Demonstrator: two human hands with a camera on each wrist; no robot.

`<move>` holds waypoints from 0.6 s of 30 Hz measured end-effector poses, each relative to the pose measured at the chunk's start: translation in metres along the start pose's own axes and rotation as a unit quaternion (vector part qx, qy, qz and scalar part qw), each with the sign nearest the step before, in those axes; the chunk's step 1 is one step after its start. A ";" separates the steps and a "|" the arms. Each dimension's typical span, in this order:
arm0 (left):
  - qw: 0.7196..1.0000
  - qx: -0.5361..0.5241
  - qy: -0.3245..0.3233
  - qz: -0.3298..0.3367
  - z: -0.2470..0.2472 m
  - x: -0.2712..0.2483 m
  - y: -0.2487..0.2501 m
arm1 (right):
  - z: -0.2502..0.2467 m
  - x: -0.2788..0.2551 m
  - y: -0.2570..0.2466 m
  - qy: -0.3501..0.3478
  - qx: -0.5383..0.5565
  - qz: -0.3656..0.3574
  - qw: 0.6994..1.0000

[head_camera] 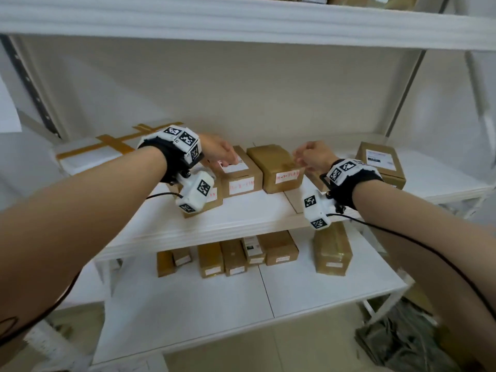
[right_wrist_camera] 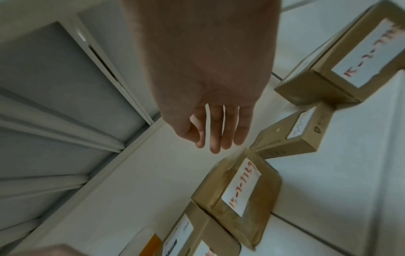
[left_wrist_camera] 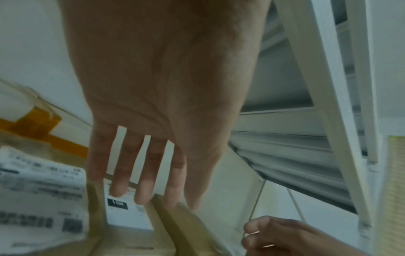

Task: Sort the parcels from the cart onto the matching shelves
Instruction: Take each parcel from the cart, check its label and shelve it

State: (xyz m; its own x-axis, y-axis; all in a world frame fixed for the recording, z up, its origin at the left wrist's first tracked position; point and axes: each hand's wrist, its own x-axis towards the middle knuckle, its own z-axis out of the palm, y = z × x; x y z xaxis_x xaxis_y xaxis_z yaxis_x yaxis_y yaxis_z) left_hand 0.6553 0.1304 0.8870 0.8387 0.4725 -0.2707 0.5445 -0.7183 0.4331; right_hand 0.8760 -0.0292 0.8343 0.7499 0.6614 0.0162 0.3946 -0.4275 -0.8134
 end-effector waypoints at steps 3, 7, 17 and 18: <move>0.997 0.064 0.000 -0.053 -0.006 0.005 -0.009 | -0.010 0.021 0.001 -0.027 -0.053 -0.011 0.998; 0.987 0.121 0.017 -0.103 -0.011 0.017 -0.006 | -0.022 0.043 0.006 -0.061 -0.088 -0.009 0.994; 0.964 0.140 -0.041 -0.223 -0.017 0.022 -0.021 | 0.010 0.081 -0.007 -0.142 -0.158 -0.067 0.975; 0.961 0.140 -0.050 -0.233 -0.016 0.023 -0.023 | 0.016 0.079 -0.008 -0.156 -0.179 -0.069 0.969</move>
State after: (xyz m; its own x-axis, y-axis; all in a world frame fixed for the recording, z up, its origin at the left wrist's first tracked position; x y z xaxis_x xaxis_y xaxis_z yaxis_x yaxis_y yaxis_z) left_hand 0.6614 0.1659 0.8842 0.4917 0.7356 -0.4660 0.8314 -0.5557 0.0002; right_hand 0.9237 0.0364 0.8327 0.5016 0.8578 -0.1122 0.6803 -0.4713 -0.5613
